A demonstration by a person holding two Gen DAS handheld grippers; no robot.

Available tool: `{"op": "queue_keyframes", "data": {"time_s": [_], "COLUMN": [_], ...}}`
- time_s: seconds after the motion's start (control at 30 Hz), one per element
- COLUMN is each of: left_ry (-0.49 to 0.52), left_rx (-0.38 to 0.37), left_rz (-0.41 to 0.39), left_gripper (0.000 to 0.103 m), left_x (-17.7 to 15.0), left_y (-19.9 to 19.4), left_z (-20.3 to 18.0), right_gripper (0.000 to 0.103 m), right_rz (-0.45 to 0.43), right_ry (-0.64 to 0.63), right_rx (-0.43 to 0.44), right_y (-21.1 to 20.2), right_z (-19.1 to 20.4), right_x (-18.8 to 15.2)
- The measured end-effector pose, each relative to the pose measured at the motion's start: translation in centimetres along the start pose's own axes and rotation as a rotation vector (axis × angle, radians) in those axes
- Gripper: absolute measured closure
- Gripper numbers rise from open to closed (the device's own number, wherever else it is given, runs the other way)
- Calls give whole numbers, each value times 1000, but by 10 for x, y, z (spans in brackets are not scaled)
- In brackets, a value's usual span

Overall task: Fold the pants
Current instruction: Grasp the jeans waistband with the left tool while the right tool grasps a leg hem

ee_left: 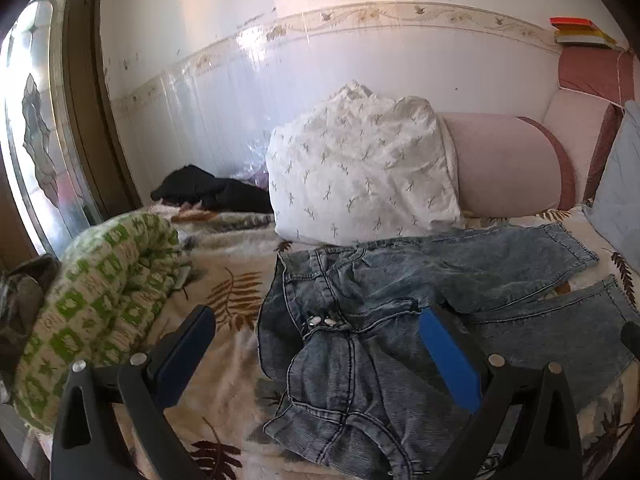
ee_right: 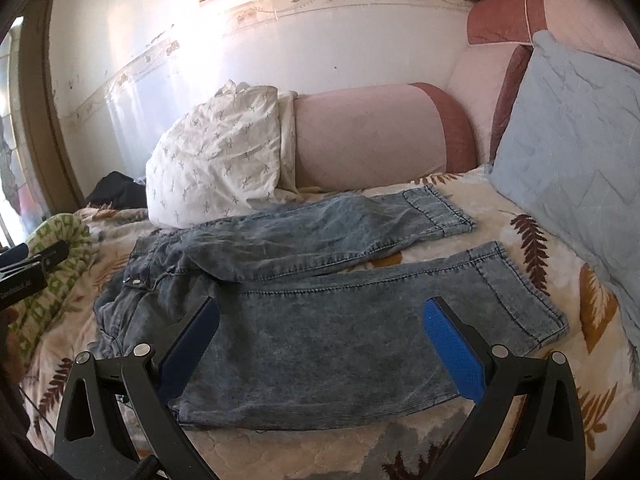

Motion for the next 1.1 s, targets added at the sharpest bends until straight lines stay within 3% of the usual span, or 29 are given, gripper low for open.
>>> {"op": "queue_keyframes", "data": {"time_s": [0.2,0.37,0.5,0.53,0.6,0.77,0.93,1.03,1.1], "left_ry": [-133,-171,-241,-264,-286,-339,-350,-371,-394], "left_rx": [-32,88,5,-19,-39,-93,-125,-152,-190], "left_rz": [106,179,258,295,355,437,473,493,513], "left_gripper": [0,1,3,6,22,24,40,54,68], "left_x": [9,29,36,35,29,26,25,19,15], "left_y": [59,130,178,192,213,251,268,276,280], "left_z": [69,132,135,132,123,111,106,107,104], "right_gripper": [0,0,0,0,0,0,0,0,2], "right_rz": [-3,21,70,80,87,102,101,114,110], "right_ry": [-35,9,-7,-25,-57,-37,-30,-25,-23], "right_rx": [-30,-53,-69,-74,-87,-93,-100,-95,-100], "right_y": [2,24,49,55,62,65,66,70,74], "right_z": [-8,-32,-35,-33,-32,-40,-45,-46,-51], "right_x": [5,18,12,9,7,4,4,5,11]}}
Point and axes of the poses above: each gripper's, at about its wrist camera, not at the fingertips, and y roughly the way its jaws point, z to its left, x to its top, the point moved 8 cm from there along y, roughly the way its jaws point, and after that the axes turned 7 degrees about -x, right-handed, at the moved point
